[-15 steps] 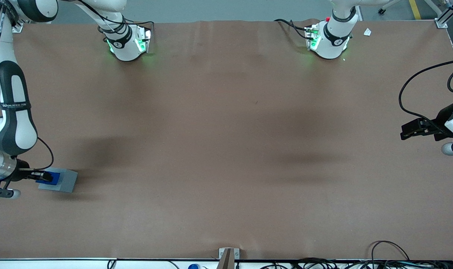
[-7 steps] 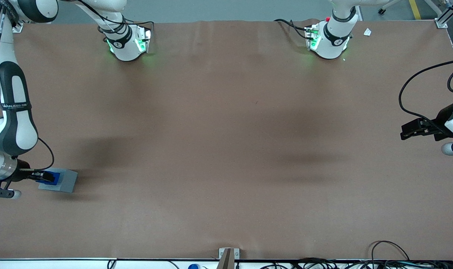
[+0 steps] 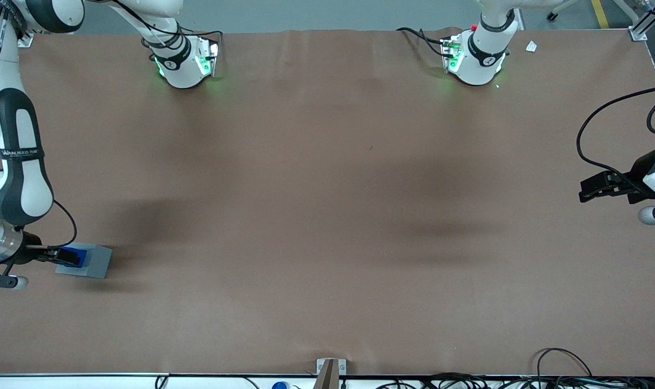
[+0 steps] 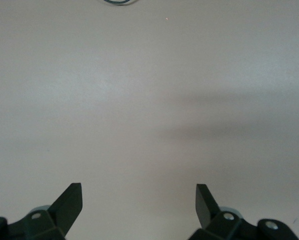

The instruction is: Insert blue part into gray base with right arm

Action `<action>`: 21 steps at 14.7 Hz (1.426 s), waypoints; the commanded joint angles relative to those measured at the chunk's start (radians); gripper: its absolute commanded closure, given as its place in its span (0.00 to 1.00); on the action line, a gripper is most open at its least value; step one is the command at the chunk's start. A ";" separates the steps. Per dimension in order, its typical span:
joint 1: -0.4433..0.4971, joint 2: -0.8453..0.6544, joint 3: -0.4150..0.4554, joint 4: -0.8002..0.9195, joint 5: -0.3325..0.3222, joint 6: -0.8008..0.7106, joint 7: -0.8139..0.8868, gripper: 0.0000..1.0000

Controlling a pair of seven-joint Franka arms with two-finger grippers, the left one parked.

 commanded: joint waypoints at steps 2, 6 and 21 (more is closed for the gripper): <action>0.000 -0.114 0.012 -0.008 0.009 -0.162 0.008 0.00; 0.014 -0.300 0.023 -0.012 0.017 -0.374 0.027 0.00; 0.249 -0.819 0.023 -0.181 0.004 -0.666 0.256 0.00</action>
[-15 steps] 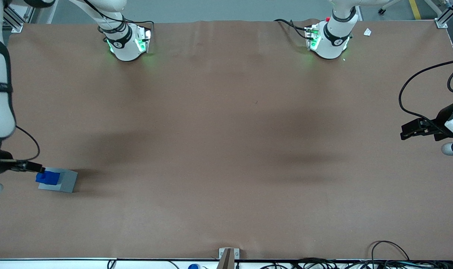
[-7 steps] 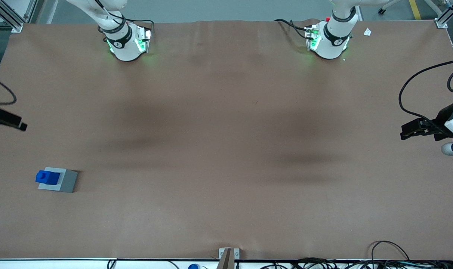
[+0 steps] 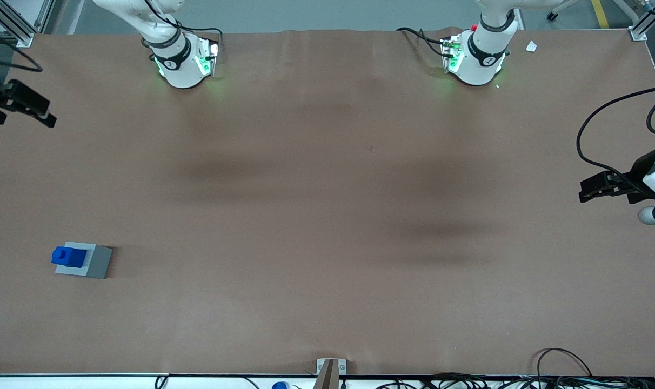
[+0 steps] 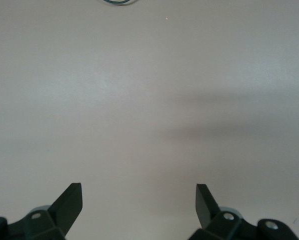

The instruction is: Insert blue part into gray base with right arm

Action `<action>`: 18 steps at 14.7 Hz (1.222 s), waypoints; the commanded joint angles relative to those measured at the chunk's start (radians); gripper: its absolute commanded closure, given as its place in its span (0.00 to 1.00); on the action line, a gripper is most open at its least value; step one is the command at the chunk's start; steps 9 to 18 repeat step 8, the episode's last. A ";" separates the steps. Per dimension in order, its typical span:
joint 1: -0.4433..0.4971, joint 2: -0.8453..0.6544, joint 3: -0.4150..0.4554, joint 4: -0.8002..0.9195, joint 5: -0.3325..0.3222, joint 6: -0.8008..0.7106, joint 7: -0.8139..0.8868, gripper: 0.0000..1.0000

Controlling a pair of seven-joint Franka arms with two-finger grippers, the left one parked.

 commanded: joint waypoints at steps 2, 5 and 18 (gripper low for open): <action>0.016 -0.111 -0.006 -0.169 -0.015 0.095 0.015 0.00; 0.016 -0.197 -0.007 -0.292 -0.013 0.172 0.015 0.00; 0.015 -0.193 -0.007 -0.273 -0.015 0.145 0.002 0.00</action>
